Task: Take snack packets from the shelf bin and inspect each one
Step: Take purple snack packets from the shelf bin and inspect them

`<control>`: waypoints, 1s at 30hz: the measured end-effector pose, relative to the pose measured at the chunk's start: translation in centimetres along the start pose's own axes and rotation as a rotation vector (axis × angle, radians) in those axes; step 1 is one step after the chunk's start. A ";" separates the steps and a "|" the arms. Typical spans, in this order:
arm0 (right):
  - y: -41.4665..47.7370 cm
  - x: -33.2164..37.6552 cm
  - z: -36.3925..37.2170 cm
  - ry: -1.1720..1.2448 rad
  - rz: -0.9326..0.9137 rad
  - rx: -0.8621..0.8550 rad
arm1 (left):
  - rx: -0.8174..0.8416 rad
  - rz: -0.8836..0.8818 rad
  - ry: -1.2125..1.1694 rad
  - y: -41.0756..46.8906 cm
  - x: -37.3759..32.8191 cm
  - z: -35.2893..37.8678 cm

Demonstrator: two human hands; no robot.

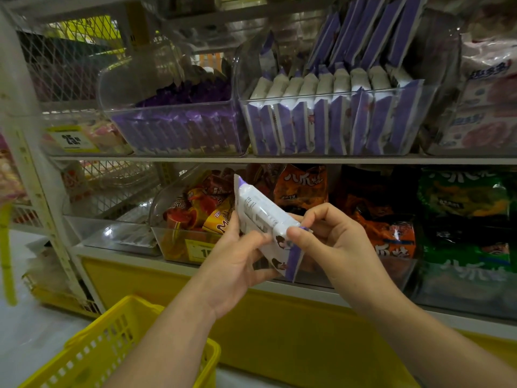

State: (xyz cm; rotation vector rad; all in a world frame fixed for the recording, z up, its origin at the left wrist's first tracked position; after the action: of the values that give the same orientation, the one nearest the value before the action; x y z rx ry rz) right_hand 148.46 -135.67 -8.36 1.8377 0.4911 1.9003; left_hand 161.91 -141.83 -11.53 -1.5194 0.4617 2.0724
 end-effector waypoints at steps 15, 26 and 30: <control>0.1 0.7 0.0 0.024 -0.022 0.184 | -0.158 0.147 -0.185 0.0 -0.6 -0.2; 0.4 -0.1 -0.5 0.093 -0.008 0.169 | -0.259 0.377 -0.241 -0.7 -1.9 0.0; 0.4 -0.3 -0.4 0.063 -0.013 0.166 | -0.271 0.389 -0.243 -0.8 -2.1 -0.1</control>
State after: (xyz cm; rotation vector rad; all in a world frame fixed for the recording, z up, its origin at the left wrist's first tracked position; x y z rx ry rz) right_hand 148.06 -136.14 -8.42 1.8755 0.6991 1.9660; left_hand 162.91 -141.70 -9.53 -1.3765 0.4222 2.6768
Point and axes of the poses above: each hand's wrist, its own y-axis towards the middle knuckle, its own z-axis out of the palm, x = y × z, the point moved 4 cm from there along y, towards the middle knuckle, and after that the axes turned 10 degrees about -z, right-handed, at the moved point
